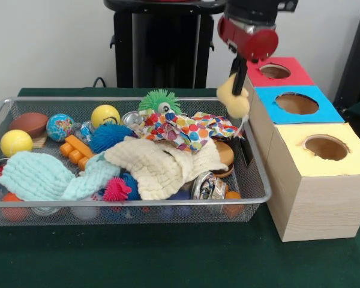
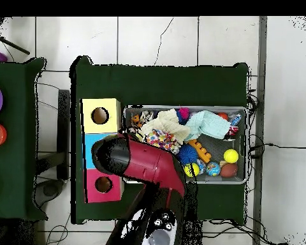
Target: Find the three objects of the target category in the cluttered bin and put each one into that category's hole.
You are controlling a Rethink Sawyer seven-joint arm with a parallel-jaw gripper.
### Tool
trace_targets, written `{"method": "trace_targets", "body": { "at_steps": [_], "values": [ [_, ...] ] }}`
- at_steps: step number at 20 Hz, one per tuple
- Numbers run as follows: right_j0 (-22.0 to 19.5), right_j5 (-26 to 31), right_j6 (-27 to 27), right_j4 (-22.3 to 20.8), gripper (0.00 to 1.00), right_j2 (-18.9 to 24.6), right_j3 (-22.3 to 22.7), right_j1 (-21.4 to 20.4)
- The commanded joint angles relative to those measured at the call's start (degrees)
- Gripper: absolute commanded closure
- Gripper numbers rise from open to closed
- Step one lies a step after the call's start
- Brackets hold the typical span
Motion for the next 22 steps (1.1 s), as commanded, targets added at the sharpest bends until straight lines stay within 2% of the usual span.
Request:
{"method": "trace_targets", "body": {
  "at_steps": [1, 7, 11, 14, 18, 22],
  "values": [
    [-1.23, 7.67, 2.31, -1.79, 1.0, -0.32, -3.36, -5.13],
    [0.56, 9.35, 7.88, 1.55, 1.0, 0.81, -1.21, -7.25],
    [2.38, 8.44, 11.27, 4.03, 1.0, 1.6, 1.79, -8.11],
    [5.63, 4.57, 15.28, 4.81, 1.0, 0.18, 2.82, -5.92],
    [7.11, 0.24, 17.0, 7.59, 1.0, 0.38, 3.95, -3.45],
    [8.63, -2.39, 18.14, 10.0, 1.0, -0.46, 3.13, -0.53]
  ]
}}
